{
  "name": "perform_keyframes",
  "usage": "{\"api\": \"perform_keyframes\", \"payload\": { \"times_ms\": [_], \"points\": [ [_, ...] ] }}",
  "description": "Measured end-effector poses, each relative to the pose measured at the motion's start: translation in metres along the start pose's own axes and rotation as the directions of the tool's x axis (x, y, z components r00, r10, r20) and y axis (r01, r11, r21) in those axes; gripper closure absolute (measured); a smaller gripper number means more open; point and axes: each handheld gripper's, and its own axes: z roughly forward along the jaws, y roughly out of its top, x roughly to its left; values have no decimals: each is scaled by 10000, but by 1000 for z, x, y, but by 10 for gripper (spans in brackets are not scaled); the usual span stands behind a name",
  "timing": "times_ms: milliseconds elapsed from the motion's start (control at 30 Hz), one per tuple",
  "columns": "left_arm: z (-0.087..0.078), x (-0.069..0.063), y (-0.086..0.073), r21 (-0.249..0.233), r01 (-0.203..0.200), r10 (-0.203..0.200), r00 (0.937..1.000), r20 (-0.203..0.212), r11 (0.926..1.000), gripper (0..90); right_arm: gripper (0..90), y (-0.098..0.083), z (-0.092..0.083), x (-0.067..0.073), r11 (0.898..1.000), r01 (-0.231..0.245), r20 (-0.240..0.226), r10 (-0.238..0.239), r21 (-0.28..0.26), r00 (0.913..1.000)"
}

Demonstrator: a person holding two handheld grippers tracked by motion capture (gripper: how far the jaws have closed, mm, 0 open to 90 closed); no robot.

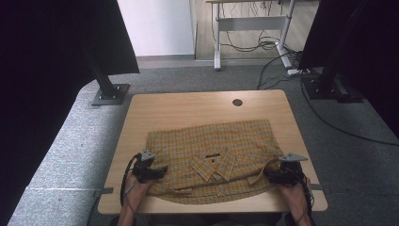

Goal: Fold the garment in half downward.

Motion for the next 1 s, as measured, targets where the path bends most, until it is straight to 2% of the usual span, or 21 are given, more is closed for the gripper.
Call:
{"api": "perform_keyframes", "payload": {
  "times_ms": [167,267,300,367,433,467,500,567,667,733,800,867,933,1000],
  "points": [
    [-3,-8,-6,-184,191,-193,9997,-130,9996,206,108,13,15,-14,9999,2,-20,-2,-139,10000],
    [-5,-9,-9,-343,224,-228,9997,-109,9992,195,109,14,17,-18,9996,99,-157,-103,-267,9998],
    [-6,-7,-8,-439,260,-262,9996,-44,9987,198,119,14,16,-18,9996,106,-180,-111,-279,9998],
    [-11,-1,-6,-961,326,-334,9994,-69,9948,199,141,12,10,-19,9993,-62,-379,48,-366,9993],
    [-16,5,-4,-1488,250,-308,9989,-367,9886,189,138,13,-1,-19,9974,-215,-327,193,-684,9993],
    [-19,7,-2,-1561,174,-274,9977,-621,9876,187,133,13,-7,-18,9963,-230,-314,204,-830,9993],
    [-19,8,-2,-1525,144,-268,9964,-798,9882,186,127,14,-14,-17,9956,-253,-280,229,-900,9993],
    [-14,10,-3,-1284,118,-219,9968,-773,9917,186,124,14,-25,-12,9952,-261,-183,245,-938,9995],
    [-1,7,-6,-573,-178,133,9969,-778,9982,193,122,12,-29,0,9960,-196,-372,164,-875,9992],
    [0,5,-5,-584,-91,49,9975,-710,9983,198,114,11,-20,6,9988,-82,-432,61,-477,9990],
    [-1,2,-5,-549,-241,196,9964,-825,9982,200,105,10,-7,9,10000,-24,-432,25,22,9991],
    [-1,0,-7,-593,89,-125,9981,-611,9982,203,94,10,5,9,9993,147,-110,-143,336,9998],
    [-1,-1,-9,-596,349,-369,9987,-339,9976,202,102,12,11,3,9999,80,-74,-79,108,9999],
    [1,-4,-8,-627,355,-374,9989,-297,9974,201,104,14,14,-5,10000,44,-56,-44,-6,10000]
  ]
}}
